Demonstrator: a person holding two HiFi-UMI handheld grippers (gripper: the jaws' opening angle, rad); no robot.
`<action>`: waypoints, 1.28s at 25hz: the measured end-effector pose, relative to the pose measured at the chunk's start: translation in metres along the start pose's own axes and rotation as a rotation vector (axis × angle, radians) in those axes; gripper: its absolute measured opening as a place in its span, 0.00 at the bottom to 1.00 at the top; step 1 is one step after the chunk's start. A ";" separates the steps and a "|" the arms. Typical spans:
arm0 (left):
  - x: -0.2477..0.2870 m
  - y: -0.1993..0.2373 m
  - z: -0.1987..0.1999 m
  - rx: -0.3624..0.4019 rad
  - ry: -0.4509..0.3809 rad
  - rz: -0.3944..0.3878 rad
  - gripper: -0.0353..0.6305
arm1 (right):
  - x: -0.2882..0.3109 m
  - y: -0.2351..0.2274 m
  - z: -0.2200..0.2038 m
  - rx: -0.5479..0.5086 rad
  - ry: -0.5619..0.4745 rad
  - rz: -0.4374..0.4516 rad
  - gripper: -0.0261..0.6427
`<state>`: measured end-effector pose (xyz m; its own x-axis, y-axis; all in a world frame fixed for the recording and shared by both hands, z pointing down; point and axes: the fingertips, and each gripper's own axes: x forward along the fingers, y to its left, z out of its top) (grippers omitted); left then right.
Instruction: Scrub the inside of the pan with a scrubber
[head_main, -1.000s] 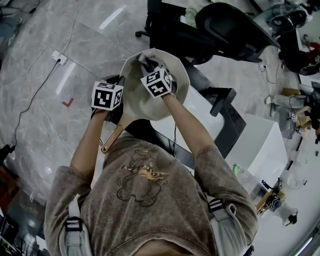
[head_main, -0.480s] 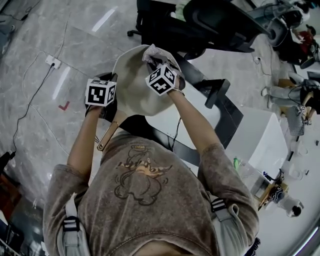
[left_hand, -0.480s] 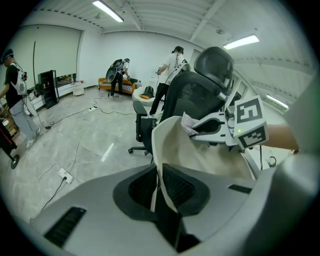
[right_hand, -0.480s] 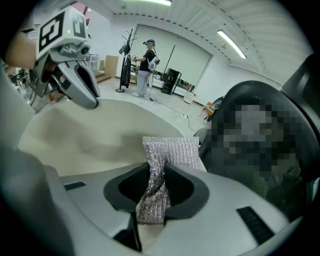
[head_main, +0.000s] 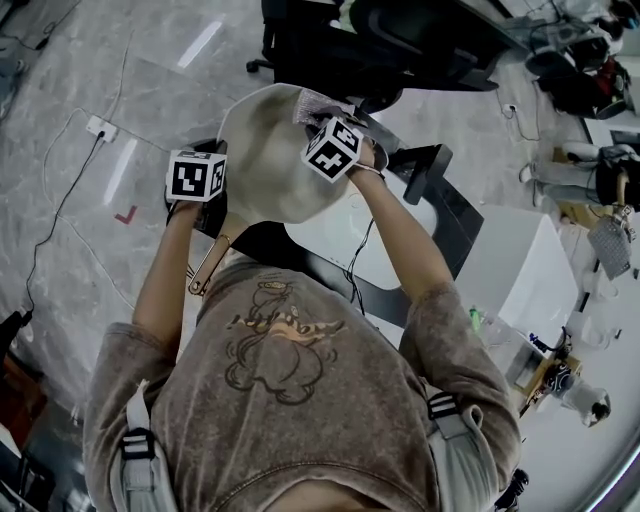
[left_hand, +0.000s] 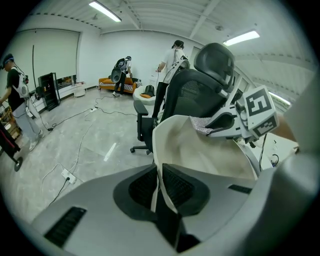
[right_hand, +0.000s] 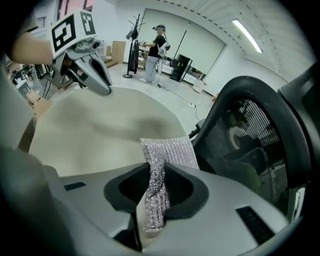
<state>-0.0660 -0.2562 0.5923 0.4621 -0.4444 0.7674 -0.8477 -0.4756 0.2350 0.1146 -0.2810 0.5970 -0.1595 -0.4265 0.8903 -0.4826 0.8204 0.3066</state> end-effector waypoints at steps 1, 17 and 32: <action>0.000 0.000 0.001 0.003 0.000 0.002 0.12 | -0.002 0.001 -0.004 -0.001 0.009 0.008 0.20; 0.000 -0.001 0.001 -0.003 0.007 0.022 0.12 | -0.027 0.065 -0.068 -0.227 0.245 0.197 0.19; 0.000 -0.001 0.001 0.005 0.005 0.028 0.12 | -0.061 0.156 -0.059 -0.149 0.269 0.545 0.17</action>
<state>-0.0650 -0.2560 0.5916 0.4373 -0.4537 0.7765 -0.8587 -0.4671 0.2106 0.0996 -0.1046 0.6099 -0.1173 0.1633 0.9796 -0.2644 0.9456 -0.1893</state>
